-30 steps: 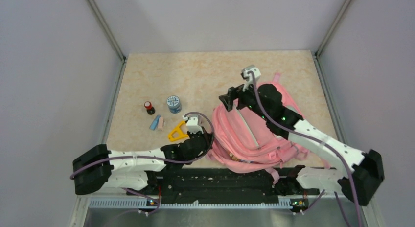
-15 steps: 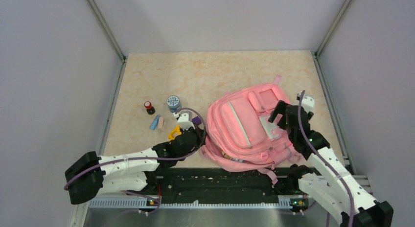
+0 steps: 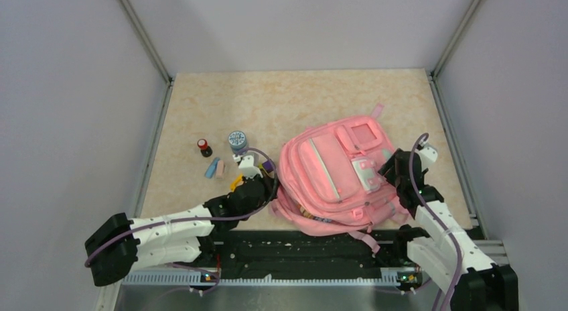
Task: Pack the student bag
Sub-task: Adjust the student bag at the center of the board.
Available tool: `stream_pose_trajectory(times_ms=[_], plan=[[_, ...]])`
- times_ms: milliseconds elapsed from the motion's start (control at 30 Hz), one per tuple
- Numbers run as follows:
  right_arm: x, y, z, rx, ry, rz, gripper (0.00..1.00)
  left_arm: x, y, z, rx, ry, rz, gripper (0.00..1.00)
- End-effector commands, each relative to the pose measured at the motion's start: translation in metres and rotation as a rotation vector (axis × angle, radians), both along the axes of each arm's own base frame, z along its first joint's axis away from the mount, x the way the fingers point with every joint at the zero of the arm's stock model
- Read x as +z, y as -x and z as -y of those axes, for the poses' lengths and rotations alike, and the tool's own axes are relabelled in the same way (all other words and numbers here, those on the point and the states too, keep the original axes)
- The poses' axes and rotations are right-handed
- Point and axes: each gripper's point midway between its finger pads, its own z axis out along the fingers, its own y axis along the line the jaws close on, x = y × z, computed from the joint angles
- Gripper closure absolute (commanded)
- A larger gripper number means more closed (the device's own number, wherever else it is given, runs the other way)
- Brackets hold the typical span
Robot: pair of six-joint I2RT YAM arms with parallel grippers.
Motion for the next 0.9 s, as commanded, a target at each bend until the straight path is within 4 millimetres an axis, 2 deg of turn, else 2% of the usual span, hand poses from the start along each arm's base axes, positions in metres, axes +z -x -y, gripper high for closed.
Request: stream_pose_trajectory(times_ms=[0, 67, 167, 267, 400, 500, 600, 633, 667, 767, 800, 833, 867], plan=[[0.006, -0.022, -0.024, 0.068, -0.109, 0.097, 0.5, 0.034, -0.014, 0.006, 0.02, 0.089, 0.094, 1.0], [0.015, -0.033, -0.023, 0.067, -0.098, 0.142, 0.76, 0.035, -0.012, 0.011, -0.016, 0.087, 0.107, 1.0], [0.03, -0.056, -0.026, 0.085, -0.079, 0.226, 1.0, 0.04, -0.009, 0.022, -0.088, 0.086, 0.139, 1.0], [0.044, -0.086, -0.026, 0.1, -0.025, 0.29, 1.0, 0.045, -0.002, 0.04, -0.209, 0.058, 0.158, 1.0], [0.055, -0.142, -0.036, 0.181, 0.067, 0.274, 1.0, 0.055, 0.009, 0.07, -0.368, 0.064, 0.188, 1.0], [0.06, -0.187, -0.058, 0.305, 0.099, 0.257, 1.0, 0.062, 0.021, 0.092, -0.48, 0.083, 0.214, 1.0], [0.064, -0.221, -0.084, 0.441, 0.091, 0.264, 1.0, 0.065, 0.032, 0.115, -0.566, 0.083, 0.225, 1.0], [0.063, -0.23, -0.092, 0.483, 0.082, 0.259, 0.98, 0.061, 0.035, 0.123, -0.59, 0.074, 0.218, 1.0], [0.071, -0.237, -0.098, 0.508, 0.078, 0.278, 0.92, 0.062, 0.04, 0.129, -0.613, 0.079, 0.221, 1.0], [0.08, -0.245, -0.106, 0.557, 0.075, 0.265, 0.62, 0.059, 0.046, 0.146, -0.661, 0.06, 0.216, 1.0], [0.085, -0.244, -0.104, 0.552, 0.082, 0.26, 0.49, 0.059, 0.045, 0.147, -0.663, 0.052, 0.214, 0.94], [0.089, -0.241, -0.101, 0.542, 0.091, 0.253, 0.34, 0.06, 0.044, 0.147, -0.656, 0.045, 0.214, 0.84], [0.094, -0.235, -0.096, 0.524, 0.105, 0.243, 0.26, 0.062, 0.042, 0.145, -0.647, 0.041, 0.221, 0.73]])
